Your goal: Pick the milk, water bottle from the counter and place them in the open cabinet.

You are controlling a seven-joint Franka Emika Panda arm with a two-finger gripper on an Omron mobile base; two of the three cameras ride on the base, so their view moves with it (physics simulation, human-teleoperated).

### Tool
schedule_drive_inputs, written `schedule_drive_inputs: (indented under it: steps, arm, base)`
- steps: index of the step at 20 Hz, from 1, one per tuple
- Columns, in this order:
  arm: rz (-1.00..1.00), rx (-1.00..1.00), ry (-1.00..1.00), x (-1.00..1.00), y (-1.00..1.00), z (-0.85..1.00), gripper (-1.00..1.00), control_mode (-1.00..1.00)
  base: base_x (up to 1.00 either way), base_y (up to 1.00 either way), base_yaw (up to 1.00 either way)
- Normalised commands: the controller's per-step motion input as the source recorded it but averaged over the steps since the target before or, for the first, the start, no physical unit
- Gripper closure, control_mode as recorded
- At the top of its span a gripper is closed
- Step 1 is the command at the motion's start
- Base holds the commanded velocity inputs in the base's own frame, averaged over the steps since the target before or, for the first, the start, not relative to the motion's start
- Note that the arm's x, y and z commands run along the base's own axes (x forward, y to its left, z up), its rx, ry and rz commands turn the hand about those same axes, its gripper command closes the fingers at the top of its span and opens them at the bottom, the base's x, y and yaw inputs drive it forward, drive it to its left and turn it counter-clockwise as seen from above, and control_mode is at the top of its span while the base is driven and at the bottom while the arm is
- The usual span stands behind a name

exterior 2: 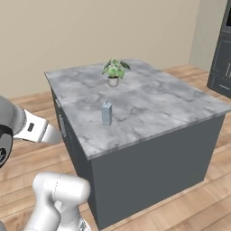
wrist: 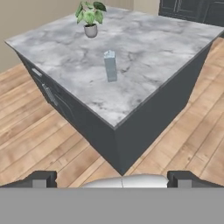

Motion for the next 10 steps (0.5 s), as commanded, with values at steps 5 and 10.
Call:
schedule_drive_inputs:
  steps: [5,10]
  arm:
    - [0.0,0.0,0.0,0.0,0.0,0.0,-1.0,1.0]
    - [0.0,0.0,0.0,0.0,0.0,0.0,-1.0,1.0]
  base:
    - [0.25,0.0,-0.1]
    - [0.27,0.04,-0.08]
